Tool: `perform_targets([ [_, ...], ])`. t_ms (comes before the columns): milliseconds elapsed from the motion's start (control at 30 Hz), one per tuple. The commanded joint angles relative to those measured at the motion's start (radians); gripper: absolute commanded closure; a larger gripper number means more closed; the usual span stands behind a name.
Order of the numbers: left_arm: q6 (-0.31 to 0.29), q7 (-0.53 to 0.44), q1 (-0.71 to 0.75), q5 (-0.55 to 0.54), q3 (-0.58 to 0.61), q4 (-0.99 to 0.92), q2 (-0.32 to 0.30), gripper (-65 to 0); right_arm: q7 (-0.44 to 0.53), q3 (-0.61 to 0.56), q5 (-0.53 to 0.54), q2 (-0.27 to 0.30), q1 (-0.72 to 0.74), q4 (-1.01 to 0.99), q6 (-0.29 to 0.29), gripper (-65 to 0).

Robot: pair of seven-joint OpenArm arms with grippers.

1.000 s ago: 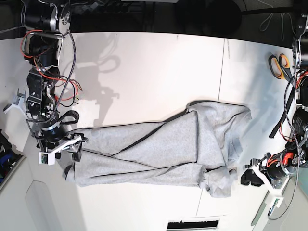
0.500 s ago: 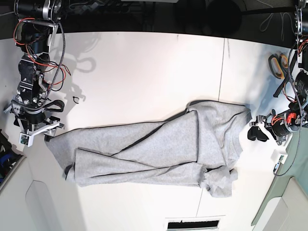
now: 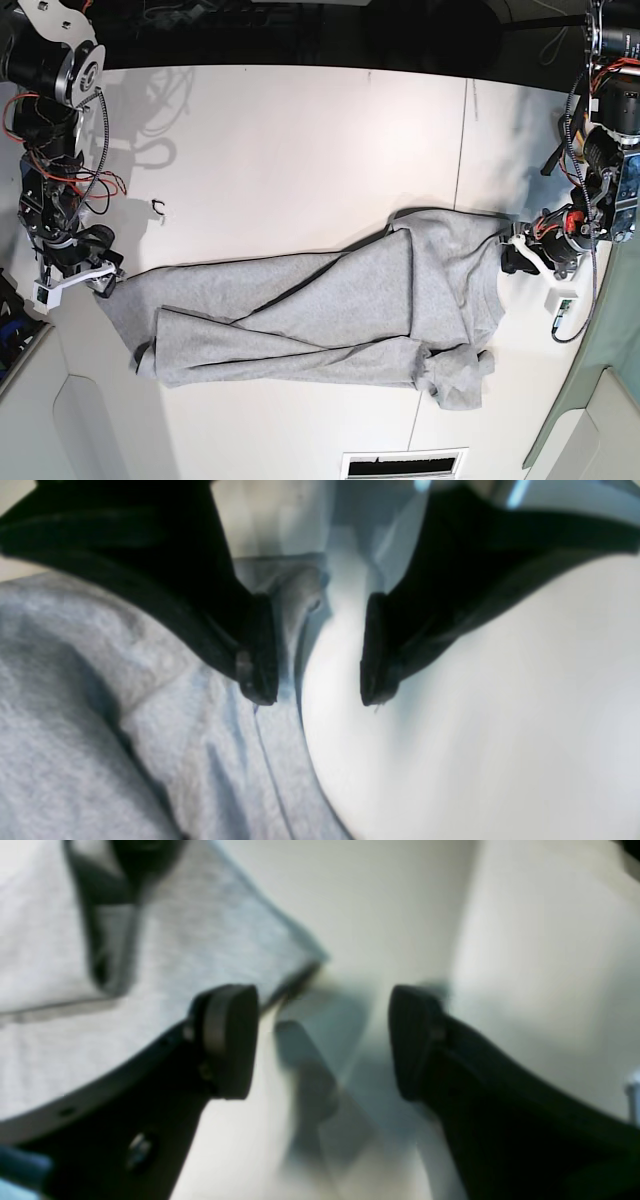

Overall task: Layout the t-shirt on the table in an organized manner, then fold the t-shirt properly
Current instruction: 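Open both grippers and move them to new spots on the shirt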

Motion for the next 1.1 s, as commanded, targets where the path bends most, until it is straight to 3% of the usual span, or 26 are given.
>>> perform_targets([
  [0, -0.005, 0.0, -0.019, -0.007, -0.007, 0.0, -0.008, -30.5, 0.026, 0.002, 0.021, 0.012, 0.027, 0.011, 0.019, -40.3],
  [33, -0.015, 0.007, -0.018, -0.011, -0.007, -0.008, -0.003, -30.5, 0.026, 0.002, 0.035, 0.011, 0.027, 0.011, 0.037, -40.3],
  [167, -0.184, 0.032, -0.013, -0.065, -0.007, -0.02, 0.008, -30.5, 0.026, 0.002, 0.045, -0.009, 0.026, 0.011, 0.069, -40.0],
  [233, -0.195, 0.032, -0.013, -0.071, -0.007, -0.02, 0.016, -28.3, 0.026, 0.002, 0.029, -0.022, 0.026, 0.011, 0.08, -37.5],
  [267, -0.195, 0.032, -0.013, -0.071, -0.007, -0.02, 0.02, -23.4, 0.026, 0.0, 0.023, -0.027, 0.026, 0.011, 0.082, -32.8],
  [367, -0.195, 0.029, -0.013, -0.072, -0.007, -0.02, 0.025, 0.0, 0.037, 0.0, -0.006, -0.036, 0.027, 0.014, 0.089, -13.6],
  [467, -0.196, 0.016, -0.014, -0.072, -0.007, -0.02, 0.02, 0.0, 0.142, 0.0, -0.071, -0.036, 0.026, 0.015, 0.096, 0.0],
  [533, -0.225, 0.004, -0.013, -0.09, -0.007, -0.019, 0.008, 0.0, 0.185, 0.0, -0.128, -0.035, 0.027, 0.023, 0.096, 0.0],
  [667, -0.299, 0.009, -0.013, -0.203, -0.007, -0.016, -0.038, 0.0, 0.18, 0.0, -0.187, -0.035, 0.025, 0.055, 0.114, 0.0],
  [733, -0.304, 0.009, -0.013, -0.233, -0.007, -0.016, -0.061, 0.0, 0.18, 0.0, -0.186, -0.031, 0.026, 0.055, 0.093, 0.0],
  [800, -0.304, 0.014, -0.013, -0.239, -0.007, -0.016, -0.077, 0.0, 0.18, 0.002, -0.171, -0.031, 0.026, 0.055, 0.026, 0.0],
  [933, -0.31, 0.063, -0.013, -0.24, -0.007, -0.016, -0.083, 0.0, 0.191, 0.003, -0.09, -0.029, 0.026, 0.055, -0.117, -33.7],
  [967, -0.324, 0.074, -0.012, -0.24, -0.007, -0.016, -0.083, 0.0, 0.196, 0.003, -0.08, -0.029, 0.026, 0.055, -0.143, -37.7],
  [1067, -0.324, 0.081, -0.004, -0.24, -0.007, -0.016, -0.084, 0.0, 0.196, 0.003, -0.081, -0.026, 0.026, 0.055, -0.148, -38.6],
])
